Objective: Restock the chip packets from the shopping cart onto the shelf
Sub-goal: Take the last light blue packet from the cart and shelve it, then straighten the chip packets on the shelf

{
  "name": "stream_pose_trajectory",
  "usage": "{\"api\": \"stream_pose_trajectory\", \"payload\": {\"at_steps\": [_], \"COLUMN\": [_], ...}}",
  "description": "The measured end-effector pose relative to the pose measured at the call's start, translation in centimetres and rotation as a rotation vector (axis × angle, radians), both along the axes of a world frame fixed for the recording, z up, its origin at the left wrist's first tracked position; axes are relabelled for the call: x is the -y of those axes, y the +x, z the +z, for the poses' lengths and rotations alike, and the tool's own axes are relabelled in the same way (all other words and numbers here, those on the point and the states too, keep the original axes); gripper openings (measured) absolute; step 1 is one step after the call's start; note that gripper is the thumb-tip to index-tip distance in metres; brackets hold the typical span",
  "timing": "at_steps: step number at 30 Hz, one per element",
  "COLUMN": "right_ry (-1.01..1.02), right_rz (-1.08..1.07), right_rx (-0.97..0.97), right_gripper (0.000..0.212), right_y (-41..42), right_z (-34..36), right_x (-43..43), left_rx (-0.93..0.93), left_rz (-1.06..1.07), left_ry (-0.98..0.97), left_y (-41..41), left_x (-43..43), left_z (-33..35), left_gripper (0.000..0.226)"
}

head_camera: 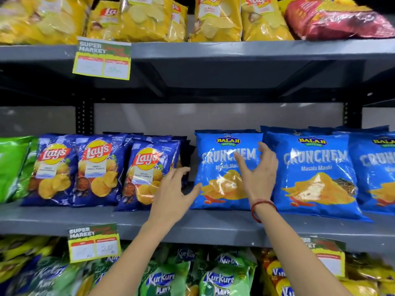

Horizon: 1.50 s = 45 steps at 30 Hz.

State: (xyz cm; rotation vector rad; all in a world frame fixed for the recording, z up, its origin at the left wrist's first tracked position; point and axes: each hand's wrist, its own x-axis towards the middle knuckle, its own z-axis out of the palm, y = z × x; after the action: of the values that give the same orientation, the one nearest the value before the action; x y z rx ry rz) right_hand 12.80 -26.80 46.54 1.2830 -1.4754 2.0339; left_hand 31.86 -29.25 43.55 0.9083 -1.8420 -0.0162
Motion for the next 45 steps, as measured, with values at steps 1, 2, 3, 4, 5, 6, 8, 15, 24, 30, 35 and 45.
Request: {"api": "stream_pose_trajectory", "payload": {"at_steps": [1, 2, 3, 4, 5, 6, 8, 15, 24, 30, 35, 45], "right_ry": [0.002, 0.022, 0.072, 0.135, 0.216, 0.303, 0.463, 0.74, 0.614, 0.584, 0.682, 0.468], "right_rz": [0.077, 0.18, 0.282, 0.381, 0.461, 0.526, 0.594, 0.618, 0.521, 0.518, 0.58, 0.463], "right_rx": [-0.006, -0.002, 0.006, 0.008, -0.003, -0.028, -0.108, -0.1, -0.102, -0.142, -0.112, -0.117], "right_gripper": [0.059, 0.055, 0.051, 0.051, 0.054, 0.059, 0.07, 0.118, 0.096, 0.085, 0.097, 0.114], "right_y": [1.3, 2.8, 4.3, 5.8, 7.2, 8.6, 10.9, 14.9, 15.5, 16.2, 15.6, 15.9], "right_z": [0.2, 0.4, 0.6, 0.7, 0.7, 0.5, -0.2, -2.4, -3.2, -3.2, -3.7, -3.5], "right_x": [0.1, 0.1, 0.2, 0.3, 0.6, 1.0, 2.0, 5.6, 6.7, 6.9, 7.3, 6.9], "left_rx": [0.076, 0.124, 0.154, 0.166, 0.17, 0.173, 0.175, 0.228, 0.256, 0.219, 0.207, 0.198], "left_rz": [0.087, 0.158, 0.206, 0.241, 0.275, 0.311, 0.377, 0.464, 0.485, 0.488, 0.481, 0.485], "left_ry": [-0.106, -0.181, -0.2, -0.2, -0.192, -0.188, -0.178, -0.011, -0.042, -0.038, -0.042, -0.029], "left_y": [1.4, 2.7, 4.1, 5.5, 6.8, 8.0, 10.1, 13.3, 13.6, 13.6, 13.7, 13.5], "left_x": [-0.3, -0.5, -0.5, -0.4, -0.2, 0.1, 0.3, 0.1, 0.3, 0.5, 0.9, 0.6], "left_z": [-0.3, -0.6, -0.9, -1.3, -1.8, -2.3, -3.3, -6.1, -7.8, -8.2, -8.3, -8.2], "left_gripper": [0.048, 0.047, 0.047, 0.047, 0.047, 0.046, 0.048, 0.071, 0.066, 0.063, 0.069, 0.061]}}
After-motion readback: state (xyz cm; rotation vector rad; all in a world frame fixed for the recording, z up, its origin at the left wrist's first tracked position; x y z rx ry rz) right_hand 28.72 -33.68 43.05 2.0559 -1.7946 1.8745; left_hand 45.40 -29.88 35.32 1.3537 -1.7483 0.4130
